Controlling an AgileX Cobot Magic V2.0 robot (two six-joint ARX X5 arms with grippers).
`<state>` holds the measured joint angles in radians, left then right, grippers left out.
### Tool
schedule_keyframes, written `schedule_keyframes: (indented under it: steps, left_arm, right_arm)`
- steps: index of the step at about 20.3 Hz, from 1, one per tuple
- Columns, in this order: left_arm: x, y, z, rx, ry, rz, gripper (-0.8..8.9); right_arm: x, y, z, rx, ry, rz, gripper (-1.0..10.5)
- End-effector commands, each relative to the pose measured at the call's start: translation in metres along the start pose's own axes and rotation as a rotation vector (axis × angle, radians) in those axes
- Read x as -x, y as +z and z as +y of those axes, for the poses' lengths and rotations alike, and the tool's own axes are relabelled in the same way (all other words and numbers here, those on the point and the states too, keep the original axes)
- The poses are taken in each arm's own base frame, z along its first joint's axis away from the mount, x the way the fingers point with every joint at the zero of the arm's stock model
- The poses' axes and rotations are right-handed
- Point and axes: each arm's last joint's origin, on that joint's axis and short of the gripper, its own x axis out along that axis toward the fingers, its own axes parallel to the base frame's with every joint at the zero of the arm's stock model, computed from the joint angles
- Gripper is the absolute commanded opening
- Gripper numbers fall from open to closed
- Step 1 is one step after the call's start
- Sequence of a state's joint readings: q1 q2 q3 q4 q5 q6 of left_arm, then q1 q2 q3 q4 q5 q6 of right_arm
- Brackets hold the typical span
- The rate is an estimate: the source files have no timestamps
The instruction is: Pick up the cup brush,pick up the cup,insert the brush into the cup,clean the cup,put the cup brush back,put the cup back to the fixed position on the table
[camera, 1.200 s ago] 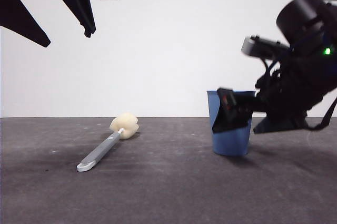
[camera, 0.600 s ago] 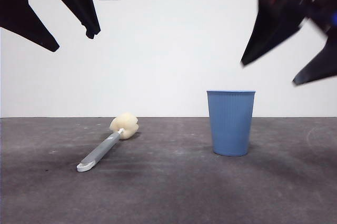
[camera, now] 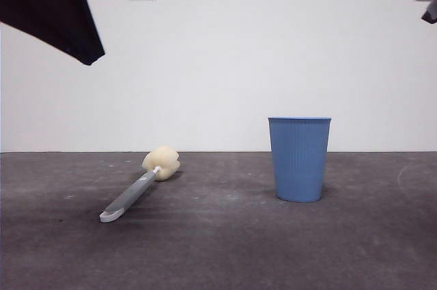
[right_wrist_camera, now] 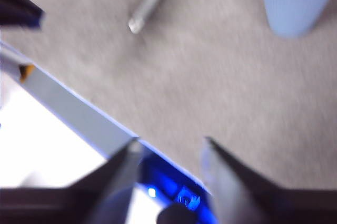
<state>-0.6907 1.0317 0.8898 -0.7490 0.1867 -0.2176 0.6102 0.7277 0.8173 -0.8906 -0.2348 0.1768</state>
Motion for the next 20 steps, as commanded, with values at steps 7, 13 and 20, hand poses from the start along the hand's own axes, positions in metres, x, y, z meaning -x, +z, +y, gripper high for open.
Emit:
schedule_keyframes:
  steps: [7,13,20]
  left_arm:
    - [-0.001,-0.001,0.0,-0.015,-0.001,0.002,-0.03]
    - [-0.001,0.003,-0.001,-0.022,-0.009,-0.036,-0.04]
    - [0.047,0.027,0.014,-0.237,0.146,-0.555,-0.03]
  right_arm:
    - [0.001,0.0,0.0,-0.004,-0.001,-0.005,0.0]
    - [0.001,0.0,0.0,-0.004,-0.001,-0.005,0.0]
    - [0.001,0.0,0.0,-0.004,-0.003,-0.005,0.0]
